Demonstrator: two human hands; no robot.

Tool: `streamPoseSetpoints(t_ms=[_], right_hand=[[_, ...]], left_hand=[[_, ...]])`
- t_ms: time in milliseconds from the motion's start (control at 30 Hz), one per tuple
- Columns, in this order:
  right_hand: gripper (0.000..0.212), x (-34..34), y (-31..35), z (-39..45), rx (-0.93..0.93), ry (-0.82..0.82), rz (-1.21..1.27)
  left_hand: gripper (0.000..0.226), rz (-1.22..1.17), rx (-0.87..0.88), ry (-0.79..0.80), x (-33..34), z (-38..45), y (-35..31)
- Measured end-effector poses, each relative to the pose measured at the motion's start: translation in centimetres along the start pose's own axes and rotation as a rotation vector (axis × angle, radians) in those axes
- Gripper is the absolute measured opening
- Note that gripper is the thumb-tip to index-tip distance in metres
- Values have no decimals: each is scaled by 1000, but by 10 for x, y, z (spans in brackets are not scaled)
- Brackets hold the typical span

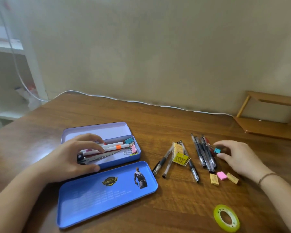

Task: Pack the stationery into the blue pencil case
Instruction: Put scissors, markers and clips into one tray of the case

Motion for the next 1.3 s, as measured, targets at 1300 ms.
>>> streamPoseSetpoints(t_ms=[1300], right_hand=[[28, 17, 201, -42, -680, -118, 194]], left_hand=[[38, 63, -11, 18, -5, -5, -5]])
Point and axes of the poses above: each hand's wrist, its own z-axis towards the middle knuckle, its own x-axis out of the palm, y = z × x, the point moved 4 cm from there along z, towards the middle knuckle, and after that the axes turned 3 degrees about z, right-handed, at the moved point
